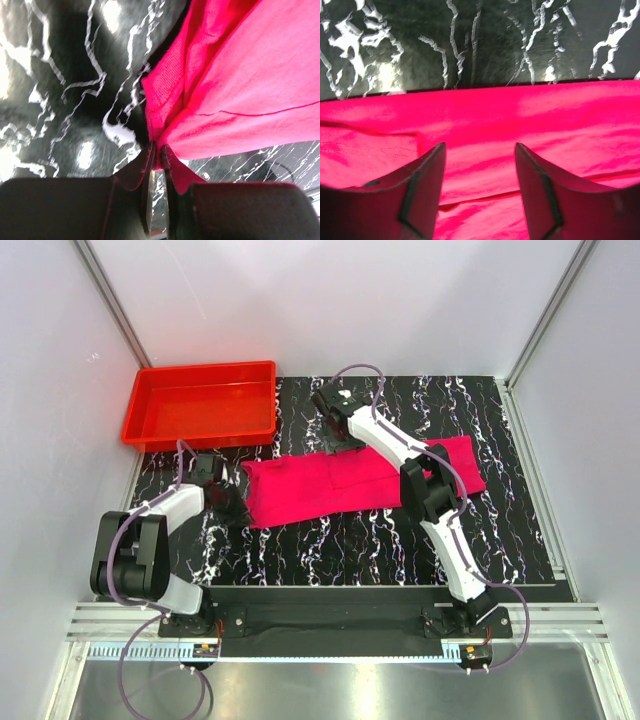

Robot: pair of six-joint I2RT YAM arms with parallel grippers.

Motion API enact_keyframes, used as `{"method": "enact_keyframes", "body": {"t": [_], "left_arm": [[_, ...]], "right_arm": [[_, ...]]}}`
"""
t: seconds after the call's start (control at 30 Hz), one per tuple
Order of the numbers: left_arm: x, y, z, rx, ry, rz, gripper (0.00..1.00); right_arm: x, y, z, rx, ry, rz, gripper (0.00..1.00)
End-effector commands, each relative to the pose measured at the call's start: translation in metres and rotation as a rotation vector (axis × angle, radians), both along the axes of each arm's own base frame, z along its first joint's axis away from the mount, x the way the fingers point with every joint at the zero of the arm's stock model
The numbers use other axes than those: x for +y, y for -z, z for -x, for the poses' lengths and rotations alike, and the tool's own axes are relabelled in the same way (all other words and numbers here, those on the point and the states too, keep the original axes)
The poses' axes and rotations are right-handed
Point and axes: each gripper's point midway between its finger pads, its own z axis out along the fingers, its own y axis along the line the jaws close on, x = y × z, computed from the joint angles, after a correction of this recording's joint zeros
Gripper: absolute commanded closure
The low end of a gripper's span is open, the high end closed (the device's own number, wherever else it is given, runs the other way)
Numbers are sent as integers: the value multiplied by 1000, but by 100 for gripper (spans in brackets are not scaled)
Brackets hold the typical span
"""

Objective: Fold and stack the t-shirts
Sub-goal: Fold the tshirt

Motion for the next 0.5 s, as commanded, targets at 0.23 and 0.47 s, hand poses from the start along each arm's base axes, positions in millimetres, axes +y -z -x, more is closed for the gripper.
{"method": "enact_keyframes", "body": {"t": [0.23, 0.47], "left_arm": [[11, -19, 11, -17, -55, -51, 57], [8, -27, -1, -70, -49, -33, 34]], "right_arm": [[2, -46, 53, 29, -83, -96, 32], [-2, -36, 62, 71, -67, -118, 33]]}}
